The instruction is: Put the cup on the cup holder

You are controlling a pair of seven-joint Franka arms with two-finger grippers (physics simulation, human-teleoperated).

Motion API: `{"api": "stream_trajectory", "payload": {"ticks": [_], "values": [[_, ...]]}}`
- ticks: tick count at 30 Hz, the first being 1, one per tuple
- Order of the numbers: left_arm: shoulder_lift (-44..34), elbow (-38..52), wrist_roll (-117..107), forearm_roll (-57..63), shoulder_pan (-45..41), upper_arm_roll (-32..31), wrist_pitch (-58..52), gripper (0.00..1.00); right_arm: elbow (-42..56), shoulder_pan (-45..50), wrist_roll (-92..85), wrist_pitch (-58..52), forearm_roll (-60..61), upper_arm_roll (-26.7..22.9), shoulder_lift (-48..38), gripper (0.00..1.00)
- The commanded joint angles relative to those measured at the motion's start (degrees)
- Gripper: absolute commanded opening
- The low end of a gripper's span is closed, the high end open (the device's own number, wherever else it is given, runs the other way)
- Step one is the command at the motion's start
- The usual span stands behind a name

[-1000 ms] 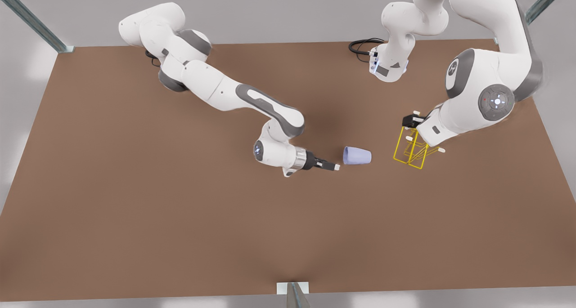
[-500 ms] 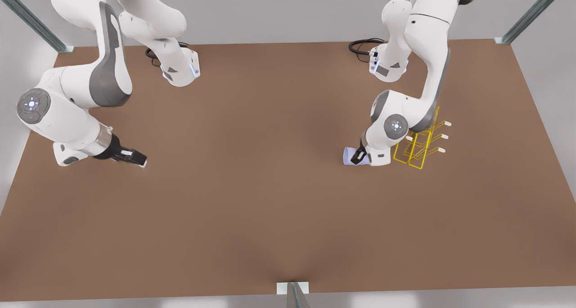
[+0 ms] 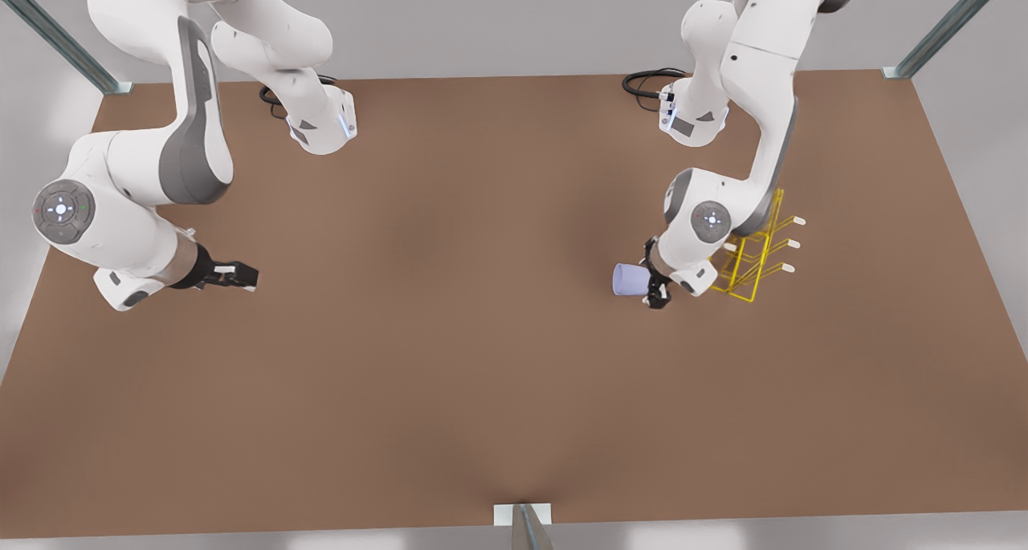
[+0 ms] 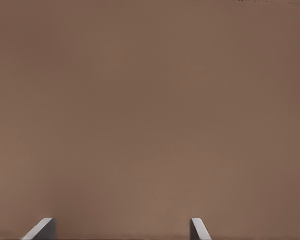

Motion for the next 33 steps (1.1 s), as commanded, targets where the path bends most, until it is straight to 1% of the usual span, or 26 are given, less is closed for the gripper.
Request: {"api": "stream_trajectory", "payload": {"ticks": [1, 4, 8, 10, 13, 17, 25, 31, 32, 33], "values": [[0.6, 0.0, -12.1, 0.0, -0.2, 0.0, 0.4, 1.0, 0.1, 0.2, -13.0, -0.5, -0.1, 0.1, 0.0, 1.0], [3.2, 0.4, -12.1, 0.0, -0.4, 0.0, 1.1, 1.0, 0.1, 0.3, -12.4, -0.6, 0.0, 0.1, 0.1, 1.0], [3.6, 0.4, -12.0, 0.0, -0.4, 0.0, 1.5, 1.0, 0.1, 0.0, -12.3, -0.7, 0.1, 0.1, 0.1, 1.0], [3.9, 0.0, -8.1, 0.0, -0.4, 0.0, 1.1, 1.0, 0.1, -0.1, -12.4, -0.7, 0.1, 0.1, 0.1, 1.0], [3.5, 0.1, -1.3, 0.0, -0.3, 0.1, -2.9, 1.0, 0.2, 0.2, -12.1, -0.8, 0.2, 0.1, 0.1, 1.0], [4.1, 0.3, 3.2, 0.0, -0.2, 0.1, -4.0, 1.0, 0.2, -0.1, -12.2, -0.7, 0.2, 0.1, 0.1, 1.0], [7.5, 0.5, 4.5, 0.0, 0.7, 0.2, -2.8, 1.0, 0.8, -0.2, -12.5, -0.8, 0.2, 0.1, 1.0, 1.0], [10.5, 0.9, 4.3, 0.0, 0.7, 0.1, 0.8, 1.0, 1.0, -0.2, -12.5, -0.8, 0.2, 0.1, 1.0, 1.0], [10.5, 0.9, 4.3, 0.0, 0.6, 0.1, 0.8, 0.97, 1.0, -0.2, -12.5, -0.8, 0.2, 0.1, 1.1, 1.0], [10.4, 1.0, 4.3, 0.0, 0.6, 0.1, 0.7, 0.76, 1.0, -0.2, -12.5, -0.8, 0.2, 0.1, 1.1, 1.0]]}}
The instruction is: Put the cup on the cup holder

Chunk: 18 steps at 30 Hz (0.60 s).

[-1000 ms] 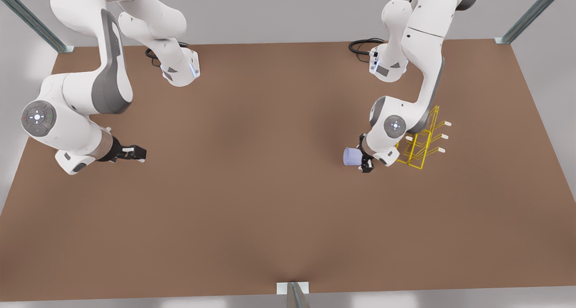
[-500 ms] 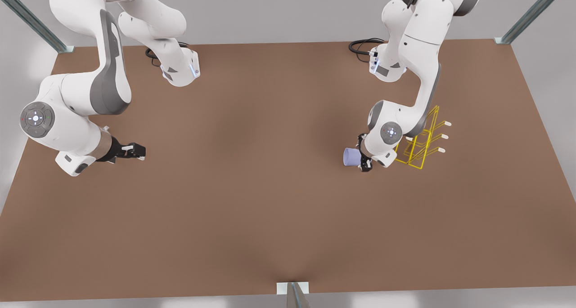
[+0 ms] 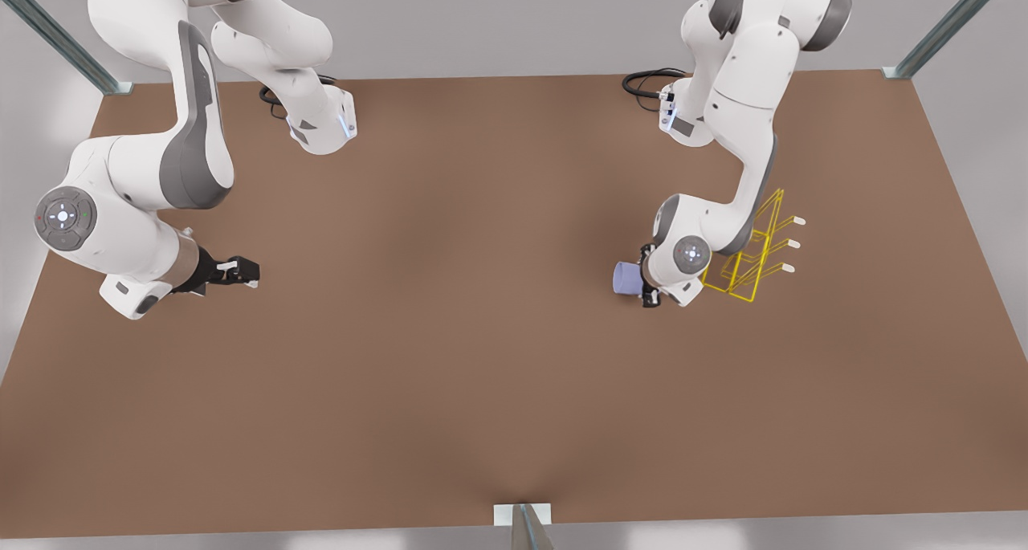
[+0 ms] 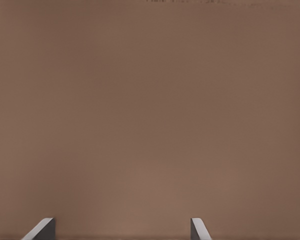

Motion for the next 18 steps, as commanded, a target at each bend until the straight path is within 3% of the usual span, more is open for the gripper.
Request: {"api": "stream_trajectory", "payload": {"ticks": [1, 5, 7, 9, 10, 12, 13, 14, 16, 18], "values": [[-0.1, 0.1, 3.1, 0.0, 0.0, 0.0, 0.8, 0.63, 0.0, 0.0, -2.1, 0.0, 0.1, 0.0, 0.0, 1.0], [-2.5, 0.6, 3.2, 0.0, 0.0, 0.0, -0.9, 0.62, 0.0, -0.1, -2.1, -0.1, 0.1, -0.1, 0.1, 1.0], [-5.4, 4.1, 2.4, -0.1, 0.0, -0.7, -11.2, 0.63, 0.1, -0.1, -2.3, -0.1, 0.2, -0.2, 0.2, 1.0], [-2.3, 14.6, 1.6, 0.0, -0.8, -0.4, -24.5, 0.63, 0.0, -0.1, -2.4, -0.1, 0.2, -0.2, 0.3, 1.0], [-2.3, 19.6, -0.5, 3.8, -0.8, -0.4, -33.2, 0.63, 0.0, -0.1, -2.3, -0.1, 0.2, -0.2, 0.2, 1.0], [-2.9, 22.8, -2.1, 9.1, -4.7, 2.4, -40.2, 0.63, 0.1, -0.1, -2.0, -0.1, 0.2, -0.2, 0.3, 1.0], [-2.8, 23.0, -1.0, 10.7, -17.2, 16.3, -41.6, 0.63, 0.1, 0.0, -2.0, -0.1, 0.2, -0.2, 0.3, 1.0], [-2.1, 23.3, 0.7, 11.8, -24.2, 24.2, -43.6, 0.63, 0.1, -0.1, -2.0, -0.1, 0.2, -0.2, 0.3, 1.0], [5.2, 23.0, 5.5, 17.5, -49.6, 52.0, -50.4, 0.63, 0.1, 0.0, -2.0, -0.1, 0.2, -0.2, 0.3, 1.0], [14.5, 22.6, 18.8, 16.9, -64.2, 72.1, -51.5, 0.63, 0.1, 0.0, -2.0, -0.1, 0.2, -0.2, 0.3, 1.0]]}}
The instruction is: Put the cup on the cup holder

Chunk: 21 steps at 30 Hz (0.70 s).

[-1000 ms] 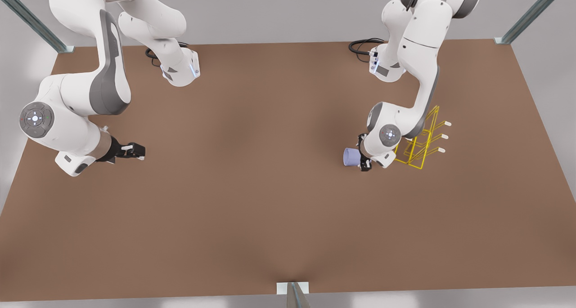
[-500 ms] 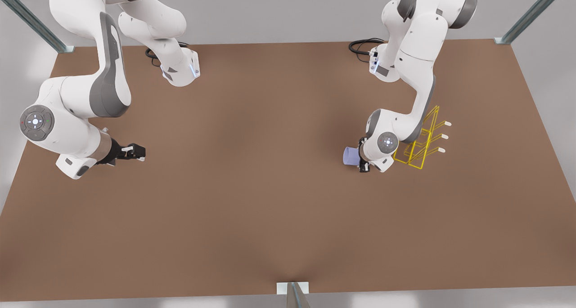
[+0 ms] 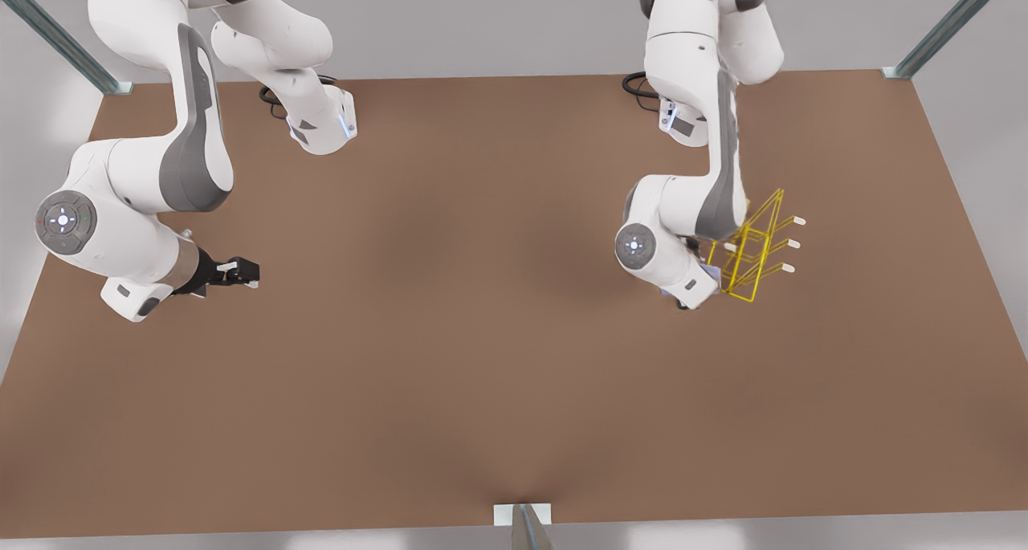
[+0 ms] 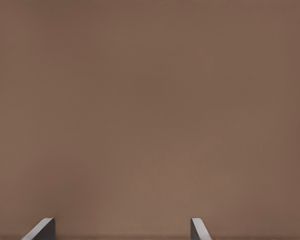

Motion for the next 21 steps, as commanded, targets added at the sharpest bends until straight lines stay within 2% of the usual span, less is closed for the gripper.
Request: {"api": "stream_trajectory", "payload": {"ticks": [1, 3, 6, 9, 12, 17, 21], "values": [[5.5, -0.1, 20.5, 2.6, -8.8, 11.3, -13.3, 0.63, 0.0, 0.1, -0.7, 0.0, 0.1, 0.0, -0.1, 1.0], [9.6, -0.2, 29.1, 1.4, -13.3, 16.7, -16.1, 0.63, 0.0, 0.0, -0.7, 0.0, 0.1, 0.0, -0.1, 1.0], [18.1, -0.9, 33.9, 2.3, -15.7, 21.0, -16.6, 0.63, 0.0, -0.1, -0.7, 0.0, 0.1, -0.1, -0.1, 1.0], [27.8, -8.9, 33.2, 13.6, -19.6, 20.9, -10.3, 0.63, 0.0, -0.1, -0.8, 0.0, 0.1, -0.1, -0.1, 1.0], [32.7, -11.7, 31.6, 13.6, -19.7, 20.7, -7.1, 0.63, 0.0, -0.2, -0.9, 0.0, 0.1, -0.2, -0.1, 1.0], [32.6, -11.8, -11.8, 7.3, -17.6, 13.1, -2.3, 0.63, 0.0, -0.2, -0.8, 0.1, 0.0, -0.2, -0.1, 1.0], [33.0, -14.5, -13.6, 7.6, -17.2, 12.4, 2.2, 0.63, 0.0, -0.2, -0.8, 0.0, 0.1, -0.2, 0.2, 1.0]]}}
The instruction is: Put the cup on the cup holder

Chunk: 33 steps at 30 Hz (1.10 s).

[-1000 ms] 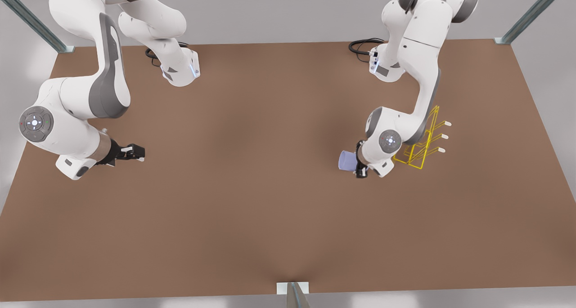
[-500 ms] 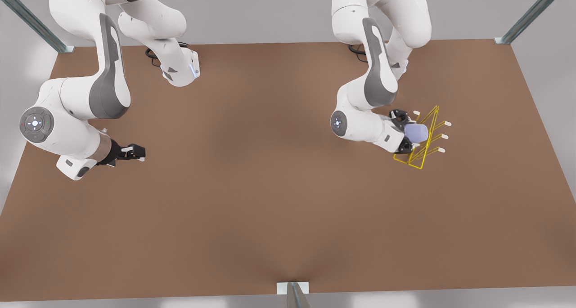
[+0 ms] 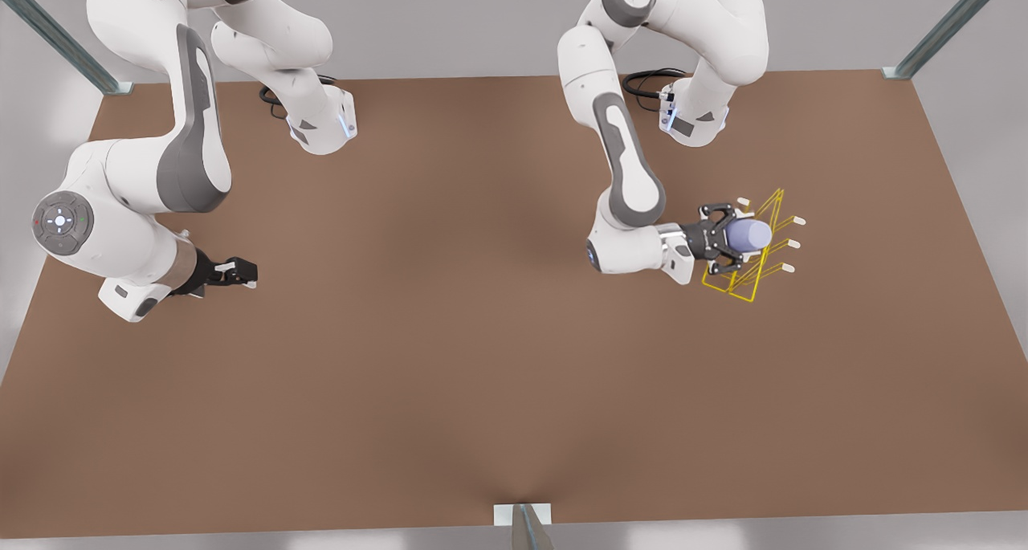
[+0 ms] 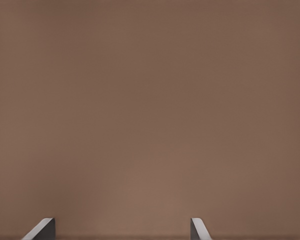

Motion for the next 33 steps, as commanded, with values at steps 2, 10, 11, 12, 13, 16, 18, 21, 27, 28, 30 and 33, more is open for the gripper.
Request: {"api": "stream_trajectory", "payload": {"ticks": [2, 10, 11, 12, 13, 16, 18, 21, 27, 28, 30, 33], "values": [[0.8, -2.6, -21.6, -0.4, -0.5, 0.1, 7.7, 0.63, 0.1, 0.0, -0.4, -0.1, 0.1, -0.1, 0.1, 1.0], [2.5, -3.0, -25.3, 0.1, -0.9, 0.6, 8.0, 0.63, 0.3, 0.0, -0.5, -0.1, 0.1, -0.1, 0.2, 1.0], [2.8, -3.1, -27.1, 0.1, -1.3, 0.0, 8.0, 0.63, 0.3, 0.0, -0.4, 0.0, 0.2, -0.1, 0.2, 1.0], [2.9, -3.3, -27.3, -0.2, -1.7, -0.1, 7.7, 0.63, 0.3, 0.0, -0.4, -0.1, 0.2, -0.1, 0.2, 1.0], [2.9, -4.0, -27.5, -0.4, -2.3, -0.6, 7.9, 0.63, 0.3, 0.0, -0.4, 0.0, 0.1, -0.1, 0.2, 1.0], [3.9, -8.3, -28.0, -0.5, -4.4, -1.0, 10.3, 0.63, 0.3, 0.0, -0.5, -0.1, 0.2, -0.1, 0.4, 1.0], [4.0, -8.5, -28.0, -0.5, -4.6, -1.0, 10.3, 0.63, 0.5, -0.1, -0.5, -0.1, 0.2, -0.1, 0.5, 1.0], [4.0, -8.5, -28.0, -1.4, -5.3, -1.1, 9.6, 0.63, 0.5, -0.2, -0.5, -0.1, 0.2, -0.1, 0.5, 1.0], [4.2, -8.3, -28.8, -2.8, -5.4, -2.6, 9.6, 0.63, 0.5, -0.4, -0.6, -0.1, 0.2, -0.1, 0.5, 1.0], [4.6, -8.3, -28.9, -2.8, -5.4, -2.6, 9.7, 0.63, 0.4, -0.4, -0.7, -0.1, 0.2, -0.1, 0.5, 1.0], [4.9, -8.4, -28.8, -2.7, -5.5, -2.6, 9.6, 1.0, 0.5, -0.5, -0.6, -0.1, 0.2, -0.1, 0.5, 1.0], [5.0, -8.4, -28.7, -2.7, -5.6, -2.7, 9.2, 1.0, 0.5, -0.5, -0.6, 0.0, 0.2, -0.1, 0.5, 1.0]]}}
